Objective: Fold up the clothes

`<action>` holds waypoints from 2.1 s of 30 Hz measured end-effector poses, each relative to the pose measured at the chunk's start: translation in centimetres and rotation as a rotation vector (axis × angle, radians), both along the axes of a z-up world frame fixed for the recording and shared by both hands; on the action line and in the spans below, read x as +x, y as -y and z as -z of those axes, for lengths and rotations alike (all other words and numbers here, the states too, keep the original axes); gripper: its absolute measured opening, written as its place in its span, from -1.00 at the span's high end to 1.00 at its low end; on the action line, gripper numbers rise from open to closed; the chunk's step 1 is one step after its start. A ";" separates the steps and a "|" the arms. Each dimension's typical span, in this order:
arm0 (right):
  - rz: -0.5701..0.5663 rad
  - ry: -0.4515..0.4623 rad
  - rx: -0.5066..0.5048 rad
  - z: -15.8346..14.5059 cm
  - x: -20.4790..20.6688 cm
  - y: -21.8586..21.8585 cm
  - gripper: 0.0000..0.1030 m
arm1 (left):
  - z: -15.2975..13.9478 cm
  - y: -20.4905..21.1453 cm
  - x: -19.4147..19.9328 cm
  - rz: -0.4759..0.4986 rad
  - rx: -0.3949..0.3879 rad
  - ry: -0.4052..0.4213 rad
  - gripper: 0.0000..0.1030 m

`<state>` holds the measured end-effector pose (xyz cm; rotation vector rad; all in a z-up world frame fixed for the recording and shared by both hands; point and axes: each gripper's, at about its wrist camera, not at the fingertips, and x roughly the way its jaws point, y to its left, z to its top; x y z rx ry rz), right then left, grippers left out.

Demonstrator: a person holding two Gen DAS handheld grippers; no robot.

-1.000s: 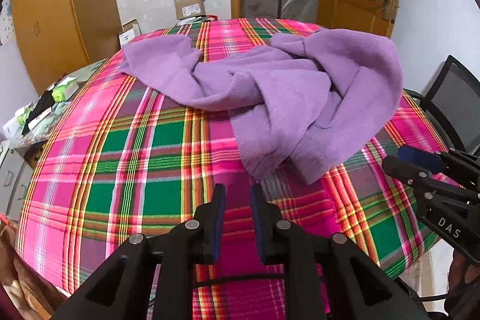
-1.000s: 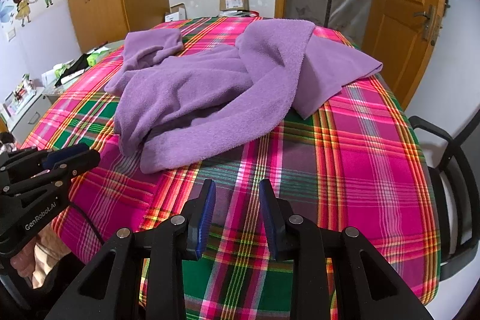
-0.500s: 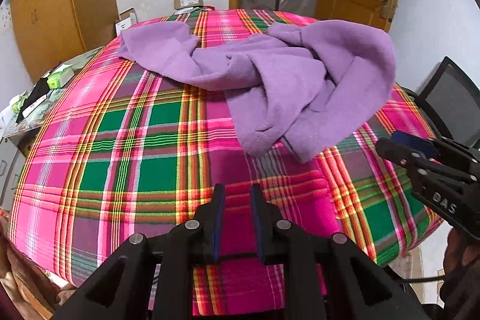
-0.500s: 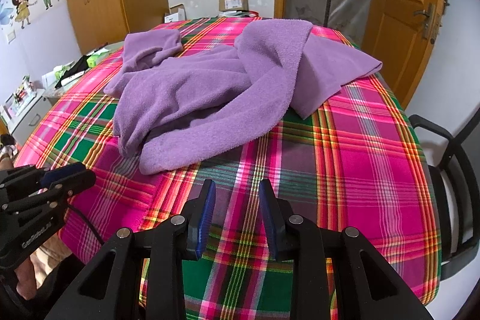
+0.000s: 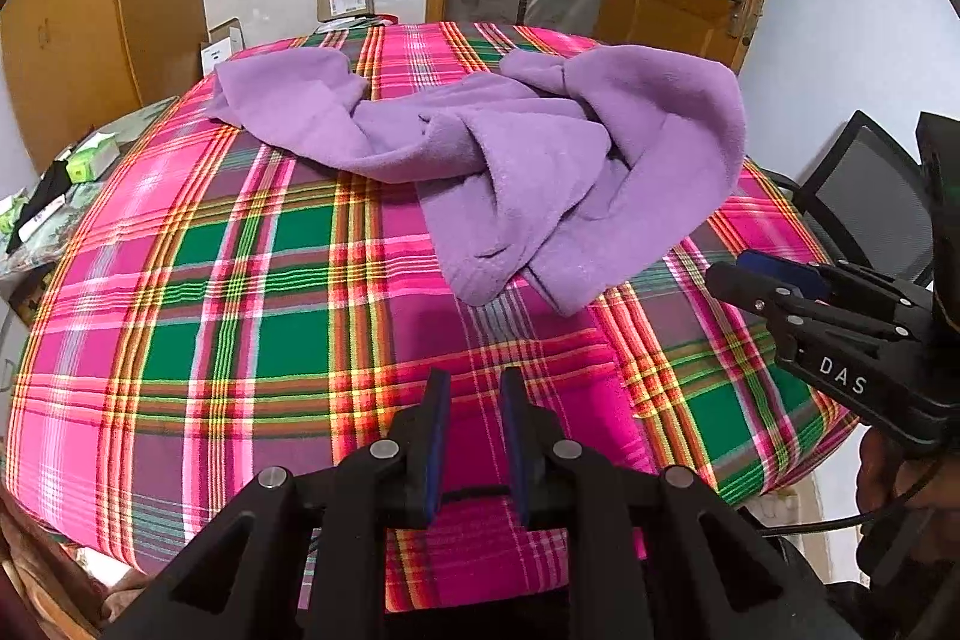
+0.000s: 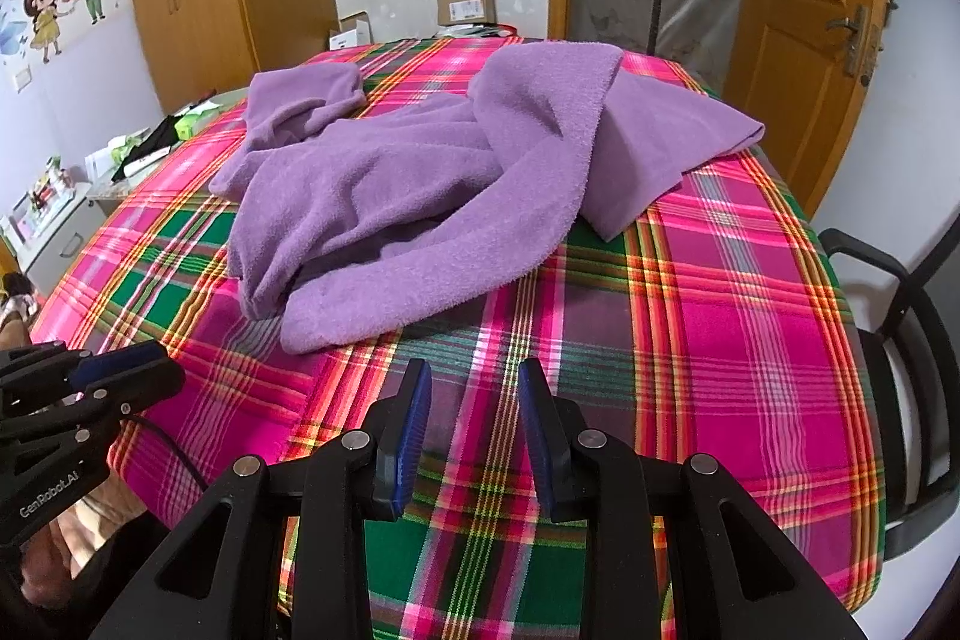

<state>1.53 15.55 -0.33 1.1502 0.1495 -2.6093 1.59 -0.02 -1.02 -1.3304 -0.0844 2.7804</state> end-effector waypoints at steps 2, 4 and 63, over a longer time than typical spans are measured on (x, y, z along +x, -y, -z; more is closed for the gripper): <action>-0.001 -0.001 -0.002 0.0 0.0 0.0 0.40 | -0.1 0.0 0.0 -0.011 -0.015 -0.009 0.66; -0.002 0.000 -0.005 0.0 0.0 0.0 0.40 | -0.2 0.1 -0.1 -0.019 -0.024 -0.018 0.66; -0.436 -0.100 -0.516 -9.2 -2.1 2.8 0.96 | -7.0 12.0 -7.1 -0.162 0.144 -0.226 0.94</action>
